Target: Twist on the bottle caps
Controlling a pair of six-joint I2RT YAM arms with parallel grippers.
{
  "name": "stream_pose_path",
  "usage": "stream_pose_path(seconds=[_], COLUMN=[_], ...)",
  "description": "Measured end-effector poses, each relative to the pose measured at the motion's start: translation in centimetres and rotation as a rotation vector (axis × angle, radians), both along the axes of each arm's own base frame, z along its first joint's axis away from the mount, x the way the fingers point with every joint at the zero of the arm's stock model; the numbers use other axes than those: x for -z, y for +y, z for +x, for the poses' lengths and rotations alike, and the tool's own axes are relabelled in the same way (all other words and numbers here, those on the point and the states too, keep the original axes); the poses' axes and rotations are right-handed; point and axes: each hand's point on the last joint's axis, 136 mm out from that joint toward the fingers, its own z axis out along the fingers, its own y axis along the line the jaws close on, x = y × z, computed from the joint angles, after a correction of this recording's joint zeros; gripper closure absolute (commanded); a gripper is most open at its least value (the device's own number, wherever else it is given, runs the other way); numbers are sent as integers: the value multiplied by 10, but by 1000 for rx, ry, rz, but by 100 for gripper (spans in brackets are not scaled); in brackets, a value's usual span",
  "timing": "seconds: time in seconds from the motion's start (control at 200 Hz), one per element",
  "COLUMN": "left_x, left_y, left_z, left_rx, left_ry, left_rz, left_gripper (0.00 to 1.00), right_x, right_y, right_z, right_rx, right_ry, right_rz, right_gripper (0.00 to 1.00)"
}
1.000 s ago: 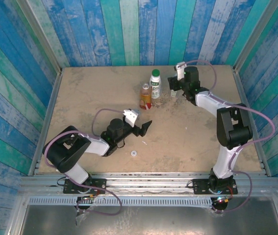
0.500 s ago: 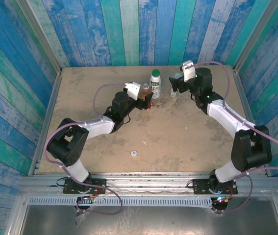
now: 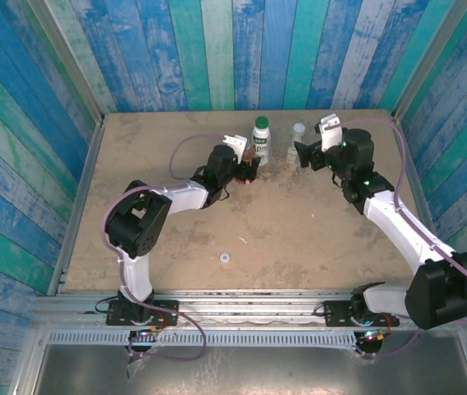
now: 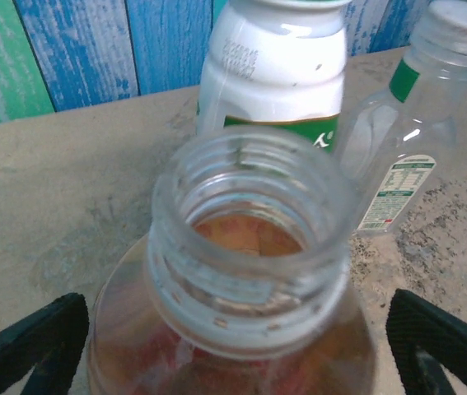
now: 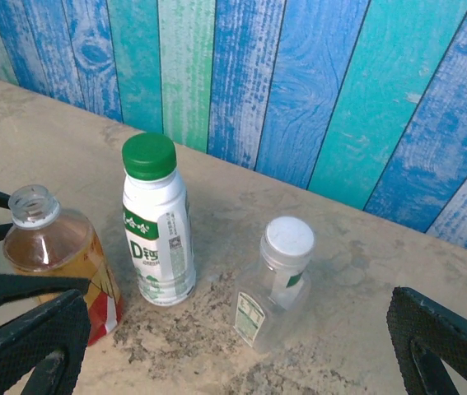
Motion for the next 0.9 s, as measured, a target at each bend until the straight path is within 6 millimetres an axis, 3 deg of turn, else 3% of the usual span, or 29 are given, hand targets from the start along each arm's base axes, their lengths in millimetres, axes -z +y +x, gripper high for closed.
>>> stream_pose_path(seconds=[0.255,0.526,0.726,0.902], left_x=[13,15,14,13], left_y=[0,3,13,27], left_z=[5,1,-23,-55], left_rx=[-19,-16,25,78], left_ry=[19,-15,-35,-10], left_rz=[7,-5,19,68], left_gripper=[37,43,42,42], right_x=[13,20,18,38], right_y=[-2,-5,19,53], right_z=[-3,-6,-22,-46], right_rx=[9,28,-123,-285], right_ry=[40,86,103,173], right_rz=[-11,8,60,64], right_gripper=[4,0,0,0])
